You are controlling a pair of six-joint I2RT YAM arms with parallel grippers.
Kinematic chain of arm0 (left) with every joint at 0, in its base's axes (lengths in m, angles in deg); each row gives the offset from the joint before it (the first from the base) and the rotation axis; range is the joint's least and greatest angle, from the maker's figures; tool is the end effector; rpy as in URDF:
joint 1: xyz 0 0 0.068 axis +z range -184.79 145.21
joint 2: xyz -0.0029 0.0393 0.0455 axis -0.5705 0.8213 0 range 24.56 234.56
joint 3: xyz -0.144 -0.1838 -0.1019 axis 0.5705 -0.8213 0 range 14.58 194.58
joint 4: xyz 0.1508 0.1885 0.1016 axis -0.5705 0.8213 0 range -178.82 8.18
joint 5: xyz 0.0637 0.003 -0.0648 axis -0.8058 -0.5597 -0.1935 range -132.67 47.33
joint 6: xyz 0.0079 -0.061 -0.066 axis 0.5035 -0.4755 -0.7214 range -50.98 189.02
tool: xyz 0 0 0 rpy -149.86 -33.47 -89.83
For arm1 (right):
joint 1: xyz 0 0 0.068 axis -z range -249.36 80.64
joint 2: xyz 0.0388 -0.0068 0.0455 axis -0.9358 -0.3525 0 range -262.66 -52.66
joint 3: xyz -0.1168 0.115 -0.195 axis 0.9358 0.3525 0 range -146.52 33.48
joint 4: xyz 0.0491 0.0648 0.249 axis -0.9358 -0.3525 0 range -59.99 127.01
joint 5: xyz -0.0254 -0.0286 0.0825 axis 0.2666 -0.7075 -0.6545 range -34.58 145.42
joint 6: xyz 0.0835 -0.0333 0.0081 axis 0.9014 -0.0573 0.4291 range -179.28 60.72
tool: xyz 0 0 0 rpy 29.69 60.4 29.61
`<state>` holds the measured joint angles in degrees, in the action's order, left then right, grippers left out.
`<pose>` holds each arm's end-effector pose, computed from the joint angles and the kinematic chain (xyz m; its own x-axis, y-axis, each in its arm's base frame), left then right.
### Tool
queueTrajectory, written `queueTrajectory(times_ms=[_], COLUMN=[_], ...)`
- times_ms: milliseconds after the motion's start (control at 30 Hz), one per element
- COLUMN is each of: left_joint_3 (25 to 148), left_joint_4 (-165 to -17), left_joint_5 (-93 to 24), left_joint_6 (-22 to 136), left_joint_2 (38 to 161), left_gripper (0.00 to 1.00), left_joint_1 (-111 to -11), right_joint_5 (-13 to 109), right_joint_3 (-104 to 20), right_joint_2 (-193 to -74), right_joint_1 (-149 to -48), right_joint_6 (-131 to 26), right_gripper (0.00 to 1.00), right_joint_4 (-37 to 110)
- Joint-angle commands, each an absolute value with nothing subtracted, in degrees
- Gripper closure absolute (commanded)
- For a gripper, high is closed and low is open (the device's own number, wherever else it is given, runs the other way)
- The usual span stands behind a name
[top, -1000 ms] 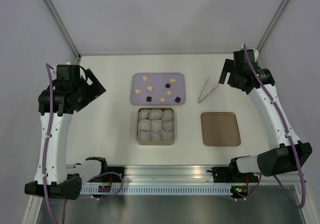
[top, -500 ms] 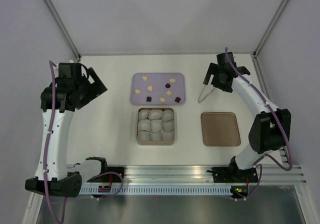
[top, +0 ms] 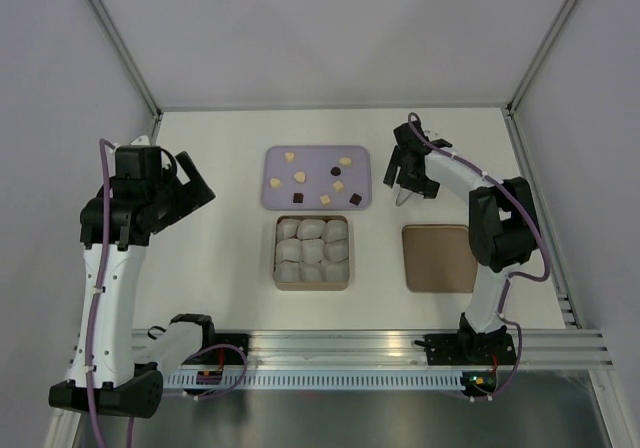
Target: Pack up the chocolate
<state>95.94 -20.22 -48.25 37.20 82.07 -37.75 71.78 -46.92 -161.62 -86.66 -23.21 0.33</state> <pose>0.1982 -0.0024 0.3659 -0.5883 -0.4948 -0.6396 -0.3855 0.8669 -0.3162 0.3958 0.0996 0.1433 -0.8026 0.3417 -0.4889 0.3709 0.9278 0.0397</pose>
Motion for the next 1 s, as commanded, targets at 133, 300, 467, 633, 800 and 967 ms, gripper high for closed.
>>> queueTrajectory(times_ms=[133,300,467,633,800,967], left_joint_3=[94.56,94.21,93.33,91.92,91.83,92.1], left_joint_4=[-23.69,-24.66,-24.93,-25.01,-25.01,-25.1], left_joint_5=[-47.33,-47.15,-47.59,-47.24,-49.08,-49.26], left_joint_6=[40.1,40.19,40.36,40.1,40.62,40.8], left_joint_2=[82.21,82.21,81.77,81.16,80.45,80.72], left_gripper=[0.0,0.0,0.0,0.0,0.01,0.0], left_joint_1=[-37.6,-37.6,-37.6,-37.69,-37.6,-37.6], right_joint_5=[74.23,75.02,76.34,78.8,78.62,80.29], right_joint_3=[-50.54,-51.25,-51.77,-52.3,-53.01,-52.83], right_joint_2=[-165.68,-168.14,-170.25,-171.13,-172.36,-172.45], right_joint_1=[-86.85,-86.94,-86.94,-86.94,-86.94,-86.93], right_joint_6=[-20.43,-19.2,-19.03,-19.55,-20.34,-20.96], right_gripper=[0.02,0.02,0.02,0.02,0.03,0.1], right_joint_4=[4.4,5.28,5.99,6.34,6.34,6.96])
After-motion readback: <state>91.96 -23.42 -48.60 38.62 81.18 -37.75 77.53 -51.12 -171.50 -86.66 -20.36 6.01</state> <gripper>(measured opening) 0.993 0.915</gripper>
